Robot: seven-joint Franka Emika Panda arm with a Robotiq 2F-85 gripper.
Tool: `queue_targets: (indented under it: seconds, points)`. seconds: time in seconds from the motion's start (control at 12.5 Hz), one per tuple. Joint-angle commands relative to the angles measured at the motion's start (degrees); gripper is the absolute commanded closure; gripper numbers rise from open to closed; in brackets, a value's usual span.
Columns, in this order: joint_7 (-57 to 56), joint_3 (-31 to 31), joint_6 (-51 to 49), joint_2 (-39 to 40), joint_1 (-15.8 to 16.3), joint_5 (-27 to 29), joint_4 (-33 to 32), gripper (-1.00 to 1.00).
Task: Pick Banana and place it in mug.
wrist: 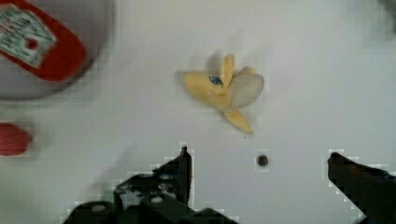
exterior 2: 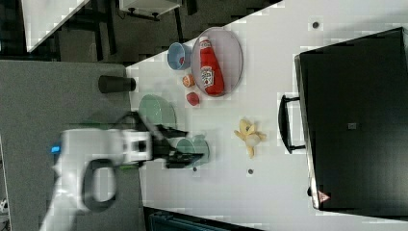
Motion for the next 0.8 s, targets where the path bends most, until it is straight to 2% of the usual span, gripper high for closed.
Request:
queue_targets:
  seconds: [0.08,0.32,0.8]
  points:
    - [-8.73,0.40,7.55,2.01,-0.24,-0.70,-2.29,-1.00]
    - [-14.91,0.24,14.31,8.03,-0.25,-0.70,-4.26,-1.00]
    - [-14.99,-0.35,25.72,20.20,-0.26,-0.76,-4.94,-1.00]
